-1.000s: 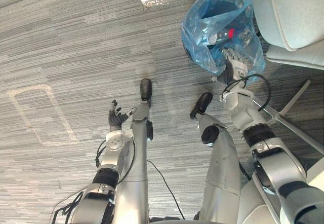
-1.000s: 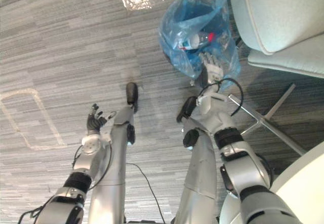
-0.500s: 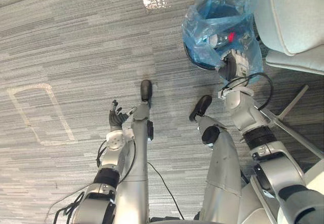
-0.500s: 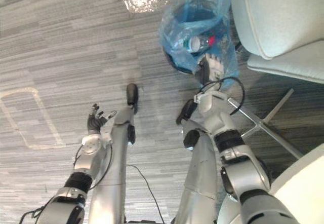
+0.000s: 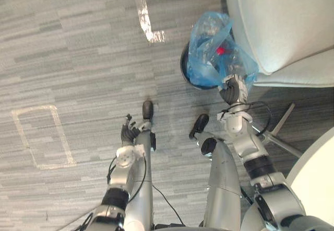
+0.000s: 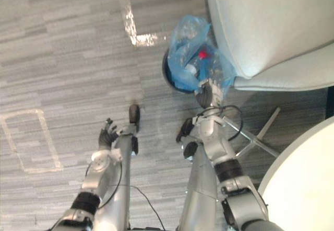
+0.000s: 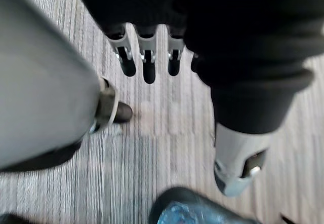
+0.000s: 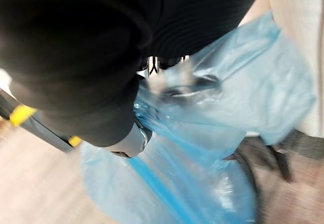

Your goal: Gather rubbish on tea table into small bin, then transfer packed bag to large trash can.

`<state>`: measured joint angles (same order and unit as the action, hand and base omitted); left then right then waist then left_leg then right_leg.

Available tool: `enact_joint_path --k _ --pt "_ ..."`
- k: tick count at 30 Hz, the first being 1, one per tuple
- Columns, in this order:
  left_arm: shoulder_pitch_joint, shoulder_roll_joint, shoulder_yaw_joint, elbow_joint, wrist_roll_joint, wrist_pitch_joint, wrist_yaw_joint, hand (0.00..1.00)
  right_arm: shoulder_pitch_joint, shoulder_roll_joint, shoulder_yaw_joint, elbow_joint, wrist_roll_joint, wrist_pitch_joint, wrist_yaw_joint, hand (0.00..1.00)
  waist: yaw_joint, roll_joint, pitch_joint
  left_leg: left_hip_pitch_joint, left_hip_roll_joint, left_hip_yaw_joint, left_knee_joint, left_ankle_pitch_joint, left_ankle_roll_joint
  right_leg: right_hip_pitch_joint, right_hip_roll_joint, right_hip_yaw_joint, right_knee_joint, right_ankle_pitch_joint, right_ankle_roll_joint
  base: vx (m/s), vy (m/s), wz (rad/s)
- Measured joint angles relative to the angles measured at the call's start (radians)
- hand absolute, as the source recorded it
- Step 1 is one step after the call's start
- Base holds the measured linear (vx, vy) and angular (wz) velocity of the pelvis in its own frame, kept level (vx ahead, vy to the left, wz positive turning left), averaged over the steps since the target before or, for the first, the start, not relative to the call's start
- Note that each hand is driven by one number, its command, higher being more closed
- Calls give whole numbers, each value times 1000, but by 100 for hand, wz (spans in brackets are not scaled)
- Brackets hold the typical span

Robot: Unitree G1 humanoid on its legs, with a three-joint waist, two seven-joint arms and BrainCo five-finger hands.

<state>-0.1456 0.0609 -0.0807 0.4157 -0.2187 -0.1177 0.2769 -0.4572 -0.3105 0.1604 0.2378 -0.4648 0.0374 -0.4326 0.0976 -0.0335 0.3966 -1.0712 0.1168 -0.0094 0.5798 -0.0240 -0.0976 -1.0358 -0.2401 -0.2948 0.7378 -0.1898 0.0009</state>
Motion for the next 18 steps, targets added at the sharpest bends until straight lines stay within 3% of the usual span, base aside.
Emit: enact_joint_path --k 5,10,18 --pt "20 4 -36 -22 45 -7 3 0 87 25 18 -35 6 -39 7 100 0 -12 -8 181 -3 19 -102 9 1 168 13 -2 -94 12 15 53 -1 -4" --pt "40 4 -40 3 62 -7 -6 0 161 39 48 -29 14 -39 68 100 -3 -18 -16 362 -5 27 -200 25 -9 343 25 -13 -191 33 8 120 -8 -4" --pt "213 42 -97 185 120 -3 -65 0 279 54 48 7 15 -81 131 100 -22 -24 -157 671 -3 29 -420 45 -14 668 91 -31 -464 90 41 184 -12 -5"
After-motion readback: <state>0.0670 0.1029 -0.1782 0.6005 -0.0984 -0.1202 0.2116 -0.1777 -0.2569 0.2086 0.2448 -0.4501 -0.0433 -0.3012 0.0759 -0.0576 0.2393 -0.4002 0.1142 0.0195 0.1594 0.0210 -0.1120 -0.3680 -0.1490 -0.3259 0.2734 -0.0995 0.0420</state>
